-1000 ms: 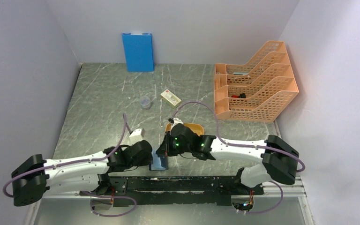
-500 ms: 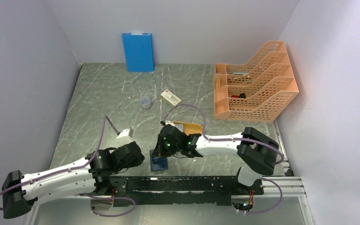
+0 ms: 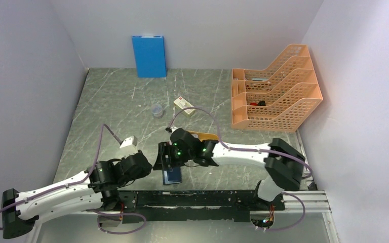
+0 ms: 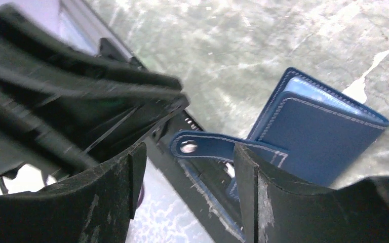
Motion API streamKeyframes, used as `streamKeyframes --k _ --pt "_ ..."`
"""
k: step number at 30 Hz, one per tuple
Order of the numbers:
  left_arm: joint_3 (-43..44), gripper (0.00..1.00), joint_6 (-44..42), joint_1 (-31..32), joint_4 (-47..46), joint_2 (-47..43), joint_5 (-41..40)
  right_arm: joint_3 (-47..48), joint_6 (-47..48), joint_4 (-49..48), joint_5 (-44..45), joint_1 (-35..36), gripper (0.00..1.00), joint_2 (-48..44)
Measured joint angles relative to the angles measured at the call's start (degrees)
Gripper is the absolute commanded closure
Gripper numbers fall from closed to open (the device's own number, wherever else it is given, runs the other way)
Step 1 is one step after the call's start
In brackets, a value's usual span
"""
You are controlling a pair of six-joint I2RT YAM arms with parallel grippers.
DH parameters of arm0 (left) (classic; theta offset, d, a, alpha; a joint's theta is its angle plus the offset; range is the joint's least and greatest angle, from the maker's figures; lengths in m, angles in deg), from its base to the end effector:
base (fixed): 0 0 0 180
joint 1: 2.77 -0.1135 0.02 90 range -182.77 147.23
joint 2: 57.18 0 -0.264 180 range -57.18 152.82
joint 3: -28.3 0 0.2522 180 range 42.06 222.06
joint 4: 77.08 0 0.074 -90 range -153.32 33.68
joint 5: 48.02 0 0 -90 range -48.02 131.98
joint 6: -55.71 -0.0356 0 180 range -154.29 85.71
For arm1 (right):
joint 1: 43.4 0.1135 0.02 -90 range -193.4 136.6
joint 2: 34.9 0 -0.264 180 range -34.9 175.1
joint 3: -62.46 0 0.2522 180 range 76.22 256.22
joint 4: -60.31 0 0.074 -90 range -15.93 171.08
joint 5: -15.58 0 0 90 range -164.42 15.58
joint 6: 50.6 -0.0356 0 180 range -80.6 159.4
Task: Put the credit cards into the card holder
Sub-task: Close the card holder at the center of the board.
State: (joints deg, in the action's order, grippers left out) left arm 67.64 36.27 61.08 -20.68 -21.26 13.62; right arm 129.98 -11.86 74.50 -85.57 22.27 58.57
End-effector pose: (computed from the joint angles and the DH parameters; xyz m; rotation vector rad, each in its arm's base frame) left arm 0.0687 -0.1015 0.1993 -0.3432 2.3846 -0.5059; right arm 0.1363 0.3181 0.1964 -0.4433 2.5659 1.1633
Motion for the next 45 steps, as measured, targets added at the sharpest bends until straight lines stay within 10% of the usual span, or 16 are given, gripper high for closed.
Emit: streamKeyframes --k 8,12,22,45 --pt "3.8 0.55 -0.8 0.0 2.8 -1.3 -1.5 -0.6 4.0 9.7 4.7 0.0 0.36 -17.6" --pt "5.9 0.51 -1.9 0.0 3.1 -0.6 -1.8 -5.4 4.3 10.6 7.1 -0.1 0.53 -22.0" --pt "6.3 0.43 -5.1 0.0 0.2 2.6 -0.3 -10.7 3.6 8.9 9.3 -0.2 0.71 -11.5" --pt "0.7 0.41 -9.3 0.0 -13.0 19.0 3.7 -4.8 3.5 5.4 8.6 -0.1 0.67 1.2"
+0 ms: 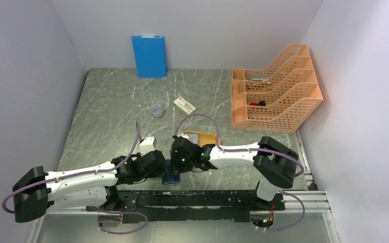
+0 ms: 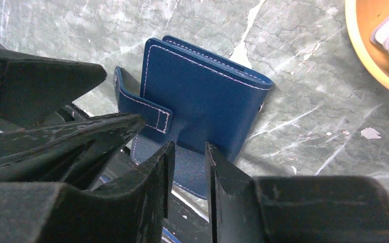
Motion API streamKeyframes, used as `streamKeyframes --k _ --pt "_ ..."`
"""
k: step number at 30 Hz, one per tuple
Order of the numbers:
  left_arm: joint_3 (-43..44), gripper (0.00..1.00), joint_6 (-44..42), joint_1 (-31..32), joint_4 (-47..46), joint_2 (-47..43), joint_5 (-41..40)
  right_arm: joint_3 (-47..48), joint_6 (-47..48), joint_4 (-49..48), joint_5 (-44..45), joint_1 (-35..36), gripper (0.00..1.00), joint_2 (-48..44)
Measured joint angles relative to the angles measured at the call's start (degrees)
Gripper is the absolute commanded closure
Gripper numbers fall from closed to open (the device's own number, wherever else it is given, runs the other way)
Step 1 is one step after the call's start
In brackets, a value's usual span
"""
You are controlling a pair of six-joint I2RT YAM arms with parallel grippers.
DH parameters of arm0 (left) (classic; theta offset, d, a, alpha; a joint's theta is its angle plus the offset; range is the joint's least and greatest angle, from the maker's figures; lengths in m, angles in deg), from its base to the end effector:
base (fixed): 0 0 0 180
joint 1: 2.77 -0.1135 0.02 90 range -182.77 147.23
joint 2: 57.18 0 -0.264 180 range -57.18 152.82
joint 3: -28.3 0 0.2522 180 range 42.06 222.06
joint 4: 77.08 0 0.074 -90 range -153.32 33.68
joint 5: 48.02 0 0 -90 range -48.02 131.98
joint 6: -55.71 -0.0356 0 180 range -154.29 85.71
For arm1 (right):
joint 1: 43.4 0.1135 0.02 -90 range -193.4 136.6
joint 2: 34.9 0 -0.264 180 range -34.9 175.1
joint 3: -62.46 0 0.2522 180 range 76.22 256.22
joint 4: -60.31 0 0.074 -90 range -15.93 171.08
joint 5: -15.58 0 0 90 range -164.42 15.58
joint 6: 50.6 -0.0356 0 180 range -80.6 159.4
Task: Put the credit cards into the card holder
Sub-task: Close the card holder at the center of the board, then pick up the card holder from the center of the board.
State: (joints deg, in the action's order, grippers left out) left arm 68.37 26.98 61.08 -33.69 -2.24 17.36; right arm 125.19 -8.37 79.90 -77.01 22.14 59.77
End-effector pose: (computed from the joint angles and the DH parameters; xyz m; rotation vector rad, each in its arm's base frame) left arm 0.0874 -0.1443 0.1744 -0.0983 2.4911 -0.3776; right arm 0.1326 0.2953 0.1574 -0.4368 2.6565 0.8181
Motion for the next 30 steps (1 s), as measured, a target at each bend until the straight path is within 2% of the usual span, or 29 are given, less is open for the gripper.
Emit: streamKeyframes --k 6,11,20,25,30 --pt "-0.3 0.48 0.1 0.0 -2.1 4.3 0.2 0.4 0.0 0.0 -0.3 0.0 0.67 0.3" --pt "-0.7 0.65 1.0 0.0 -4.0 5.4 0.3 0.4 0.0 0.0 -0.5 0.0 0.66 0.3" --pt "-3.3 0.88 3.3 0.0 -7.6 3.8 0.5 -1.5 -2.2 -1.1 -0.9 0.0 0.52 -4.2" --pt "-4.4 0.94 4.1 0.0 -8.6 3.1 0.5 -5.8 -4.8 -2.2 -0.5 0.0 0.44 -9.1" --pt "-5.4 0.95 4.4 0.0 -9.5 2.1 0.5 -10.2 -7.5 -4.6 -1.2 -0.1 0.42 -10.5"
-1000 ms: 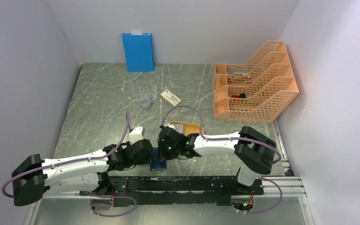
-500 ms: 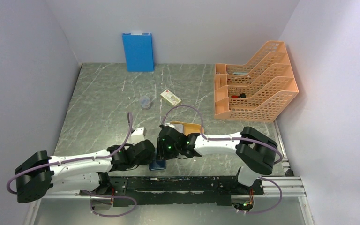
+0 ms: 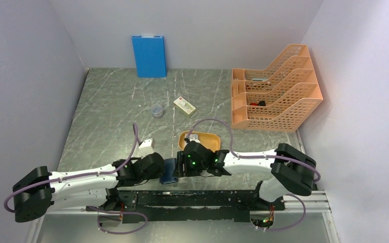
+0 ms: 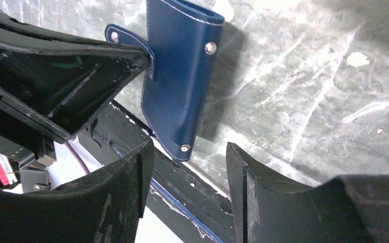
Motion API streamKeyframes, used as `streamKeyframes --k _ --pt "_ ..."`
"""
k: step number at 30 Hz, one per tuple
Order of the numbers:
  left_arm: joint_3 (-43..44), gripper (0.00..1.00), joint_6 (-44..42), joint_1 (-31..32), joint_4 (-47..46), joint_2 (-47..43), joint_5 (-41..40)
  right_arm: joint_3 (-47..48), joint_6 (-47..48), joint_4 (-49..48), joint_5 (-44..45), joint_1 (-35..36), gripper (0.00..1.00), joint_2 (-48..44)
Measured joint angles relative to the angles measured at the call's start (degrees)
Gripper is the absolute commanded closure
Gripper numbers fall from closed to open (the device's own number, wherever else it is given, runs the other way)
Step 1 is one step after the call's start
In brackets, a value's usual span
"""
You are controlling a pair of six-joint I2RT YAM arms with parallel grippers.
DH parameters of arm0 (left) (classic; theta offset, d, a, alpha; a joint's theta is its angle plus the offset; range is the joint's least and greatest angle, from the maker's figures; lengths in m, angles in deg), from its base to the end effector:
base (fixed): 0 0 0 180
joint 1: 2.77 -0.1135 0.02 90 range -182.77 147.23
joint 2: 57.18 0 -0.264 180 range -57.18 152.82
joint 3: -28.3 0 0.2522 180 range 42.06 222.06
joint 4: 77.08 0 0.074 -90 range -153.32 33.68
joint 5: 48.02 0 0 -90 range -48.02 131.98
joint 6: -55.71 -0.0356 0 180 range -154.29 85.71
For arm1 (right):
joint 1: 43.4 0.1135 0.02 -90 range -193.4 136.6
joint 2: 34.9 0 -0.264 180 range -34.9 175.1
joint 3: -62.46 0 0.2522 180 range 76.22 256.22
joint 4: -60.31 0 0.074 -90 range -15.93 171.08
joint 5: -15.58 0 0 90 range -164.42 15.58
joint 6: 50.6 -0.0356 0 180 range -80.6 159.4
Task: Put the credit cards into the card holder
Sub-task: Pick up the card holder from the center of the board.
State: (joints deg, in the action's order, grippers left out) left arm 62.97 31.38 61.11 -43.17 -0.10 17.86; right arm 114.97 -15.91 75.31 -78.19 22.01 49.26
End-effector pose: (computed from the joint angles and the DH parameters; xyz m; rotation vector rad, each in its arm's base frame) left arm 0.0873 -0.1451 0.1503 -0.1993 2.4797 -0.4537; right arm 0.1156 0.2583 0.1642 -0.2688 2.6461 0.9620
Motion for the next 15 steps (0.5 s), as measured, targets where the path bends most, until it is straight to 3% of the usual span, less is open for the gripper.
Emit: streamKeyframes --k 15 --pt "-0.8 0.95 0.7 0.0 -0.6 -0.7 0.0 -7.0 -8.6 -16.0 -5.9 -0.5 0.50 3.7"
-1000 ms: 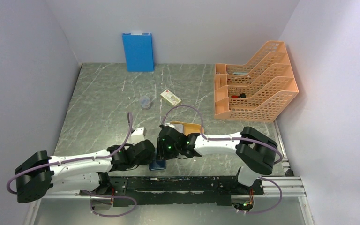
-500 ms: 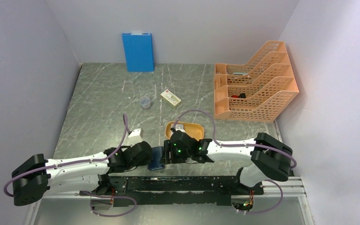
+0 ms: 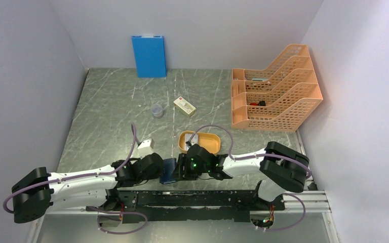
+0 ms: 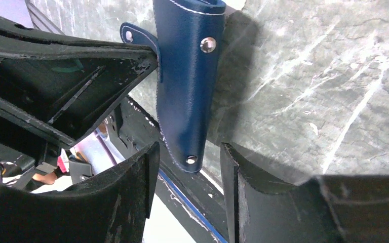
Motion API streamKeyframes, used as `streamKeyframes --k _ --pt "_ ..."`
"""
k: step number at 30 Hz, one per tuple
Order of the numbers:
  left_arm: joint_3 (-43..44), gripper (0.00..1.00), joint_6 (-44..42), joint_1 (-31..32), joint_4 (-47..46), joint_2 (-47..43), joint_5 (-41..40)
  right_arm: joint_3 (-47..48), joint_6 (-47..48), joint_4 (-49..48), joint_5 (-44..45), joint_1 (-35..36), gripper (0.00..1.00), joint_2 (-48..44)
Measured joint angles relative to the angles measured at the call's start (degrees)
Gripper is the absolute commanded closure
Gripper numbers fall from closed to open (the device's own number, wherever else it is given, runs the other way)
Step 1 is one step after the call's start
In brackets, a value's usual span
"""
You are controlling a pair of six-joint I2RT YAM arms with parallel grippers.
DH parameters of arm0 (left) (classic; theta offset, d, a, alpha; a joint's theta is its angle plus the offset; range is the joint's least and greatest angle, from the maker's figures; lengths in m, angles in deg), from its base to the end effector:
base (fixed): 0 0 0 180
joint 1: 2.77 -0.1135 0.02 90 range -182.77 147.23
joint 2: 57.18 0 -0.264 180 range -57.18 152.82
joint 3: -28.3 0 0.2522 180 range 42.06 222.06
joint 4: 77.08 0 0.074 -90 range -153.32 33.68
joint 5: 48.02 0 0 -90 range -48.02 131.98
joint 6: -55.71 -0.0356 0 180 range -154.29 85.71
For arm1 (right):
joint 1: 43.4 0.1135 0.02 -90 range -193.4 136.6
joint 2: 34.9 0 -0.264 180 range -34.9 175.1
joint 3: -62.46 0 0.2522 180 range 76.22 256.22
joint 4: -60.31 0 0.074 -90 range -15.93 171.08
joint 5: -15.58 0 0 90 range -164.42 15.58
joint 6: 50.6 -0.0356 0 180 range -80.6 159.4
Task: Put the credit cards into the card holder
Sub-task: Pick up the card holder from the center of the board.
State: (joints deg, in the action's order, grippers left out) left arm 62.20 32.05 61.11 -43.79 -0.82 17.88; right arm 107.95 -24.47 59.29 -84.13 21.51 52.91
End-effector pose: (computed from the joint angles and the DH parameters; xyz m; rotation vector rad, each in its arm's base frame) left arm 0.0865 -0.1433 0.1489 -0.2162 2.4741 -0.4700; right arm 0.1126 0.2546 0.1355 -0.1269 2.6699 1.1881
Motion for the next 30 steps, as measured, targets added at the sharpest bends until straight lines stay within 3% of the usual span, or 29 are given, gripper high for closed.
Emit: streamKeyframes --k 15,18,25,27,30 --pt "-1.4 0.95 1.0 0.0 -1.0 -1.5 0.1 -2.5 -5.6 -12.8 -1.2 -0.3 0.60 6.1" --pt "-1.4 0.95 1.0 0.0 -1.1 -1.5 0.1 -1.8 -5.7 -13.7 -1.5 -0.3 0.68 7.5" --pt "-1.4 0.95 1.1 0.0 -0.9 -1.5 0.1 -0.9 -4.6 -12.9 -2.5 -0.3 1.00 7.4" --pt "-0.9 0.92 1.4 0.0 0.4 -2.2 0.0 0.7 -2.7 -9.7 -2.0 0.1 1.00 6.6" --pt "1.3 0.77 1.6 0.0 6.9 -4.5 -0.1 4.2 1.6 -2.1 0.5 1.3 1.00 3.5"
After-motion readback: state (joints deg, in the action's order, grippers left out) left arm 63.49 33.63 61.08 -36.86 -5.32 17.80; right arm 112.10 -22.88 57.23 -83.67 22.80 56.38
